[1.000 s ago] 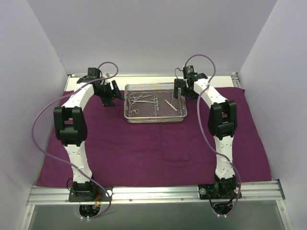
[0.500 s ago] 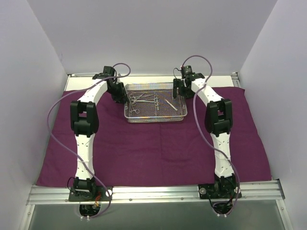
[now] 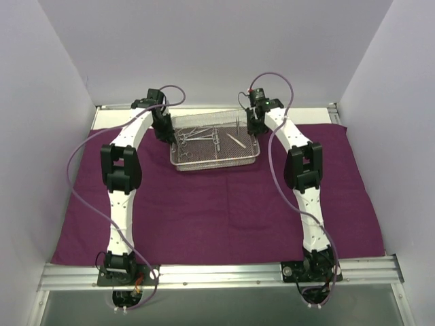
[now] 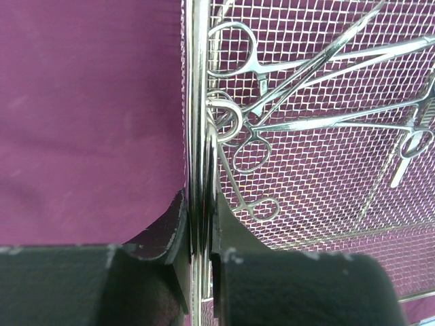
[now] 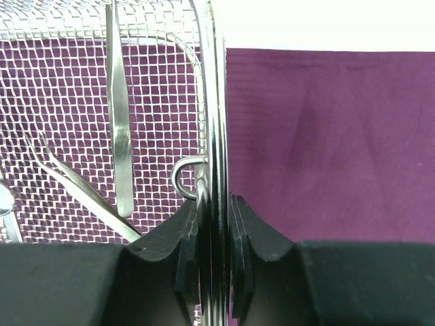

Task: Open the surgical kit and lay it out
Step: Place the container in the surgical kit.

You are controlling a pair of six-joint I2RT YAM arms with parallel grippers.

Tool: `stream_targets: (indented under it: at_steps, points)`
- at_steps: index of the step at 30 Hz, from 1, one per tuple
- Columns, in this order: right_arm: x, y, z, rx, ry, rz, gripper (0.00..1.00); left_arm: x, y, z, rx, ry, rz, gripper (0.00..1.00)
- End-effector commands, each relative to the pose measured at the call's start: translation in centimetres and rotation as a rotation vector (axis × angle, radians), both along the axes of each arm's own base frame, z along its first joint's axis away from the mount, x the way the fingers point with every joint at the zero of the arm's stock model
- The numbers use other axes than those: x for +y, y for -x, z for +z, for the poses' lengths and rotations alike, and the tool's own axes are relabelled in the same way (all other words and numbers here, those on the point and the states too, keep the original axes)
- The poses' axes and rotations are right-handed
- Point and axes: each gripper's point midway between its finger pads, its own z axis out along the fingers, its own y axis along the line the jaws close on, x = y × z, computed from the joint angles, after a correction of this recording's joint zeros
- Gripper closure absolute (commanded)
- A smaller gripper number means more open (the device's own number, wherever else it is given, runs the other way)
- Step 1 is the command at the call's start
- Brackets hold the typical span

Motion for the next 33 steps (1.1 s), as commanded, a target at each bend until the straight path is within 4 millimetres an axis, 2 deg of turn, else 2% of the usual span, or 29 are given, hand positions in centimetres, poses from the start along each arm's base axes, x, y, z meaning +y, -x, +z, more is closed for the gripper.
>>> stream_targets:
  at_steps: [1, 3, 4, 5, 6, 7, 8, 9, 11, 12, 14, 18, 19, 24, 25, 26, 29, 32, 33]
  points:
    - [6.0, 0.5, 10.6, -0.184, -0.173, 0.05, 1.0, 2.0, -0.7, 12.8, -0.231, 0.052, 0.09, 0.98]
    - [8.4, 2.3, 11.3, -0.171, -0.213, 0.09, 1.0, 3.5, 0.4, 12.4, -0.204, 0.032, 0.111, 0.98]
    - [9.0, 3.2, 10.1, -0.132, -0.221, 0.103, 1.0, 5.0, 1.0, 13.3, -0.214, 0.019, 0.138, 0.98]
    - [9.8, 3.9, 9.8, -0.113, -0.235, 0.113, 1.0, 6.0, 2.0, 12.2, -0.175, 0.004, 0.147, 0.98]
    - [10.5, 4.3, 10.0, -0.122, -0.242, 0.126, 1.0, 6.7, 2.5, 12.0, -0.164, 0.001, 0.155, 0.98]
    - [11.5, 5.3, 9.0, -0.097, -0.237, 0.148, 1.0, 8.2, 3.0, 12.6, -0.174, -0.003, 0.179, 0.98]
    - [12.1, 5.7, 9.0, -0.094, -0.245, 0.158, 1.0, 9.1, 3.5, 12.2, -0.162, -0.012, 0.184, 0.98]
    - [13.0, 6.2, 8.8, -0.079, -0.27, 0.173, 1.0, 9.2, 4.6, 11.0, -0.119, -0.019, 0.179, 0.98]
    - [14.7, 7.3, 8.4, -0.065, -0.276, 0.202, 1.0, 12.4, 5.7, 10.8, -0.109, -0.041, 0.22, 0.98]
    - [15.4, 7.4, 8.3, -0.071, -0.28, 0.206, 1.0, 12.9, 6.6, 9.4, -0.073, -0.05, 0.221, 0.97]
    - [17.1, 8.3, 7.9, -0.067, -0.29, 0.232, 1.0, 14.8, 7.5, 8.8, -0.062, -0.071, 0.245, 0.95]
    - [19.6, 9.2, 6.6, -0.055, -0.308, 0.253, 1.0, 16.7, 8.3, 6.8, -0.017, -0.078, 0.259, 0.92]
    - [20.0, 9.3, 6.2, -0.052, -0.303, 0.26, 1.0, 17.0, 8.4, 6.0, -0.004, -0.081, 0.258, 0.92]
    - [20.7, 9.6, 3.3, -0.019, -0.27, 0.269, 1.0, 18.9, 7.9, 5.0, 0.011, -0.102, 0.272, 0.92]
    - [20.7, 9.5, 3.2, -0.016, -0.265, 0.27, 1.0, 19.3, 7.9, 4.9, 0.01, -0.105, 0.282, 0.89]
    - [20.6, 9.6, 2.8, -0.008, -0.259, 0.27, 1.0, 19.5, 7.9, 4.7, 0.013, -0.105, 0.29, 0.78]
    - [20.3, 10.3, 1.8, 0.02, -0.253, 0.271, 1.0, 20.1, 8.5, 3.4, 0.067, -0.106, 0.307, 0.69]
    - [20.3, 10.9, 1.0, 0.047, -0.259, 0.265, 1.0, 20.2, 9.2, 1.7, 0.118, -0.091, 0.328, 0.66]
    - [20.4, 11.1, 0.8, 0.059, -0.265, 0.268, 0.98, 20.3, 9.5, 1.2, 0.134, -0.091, 0.337, 0.56]
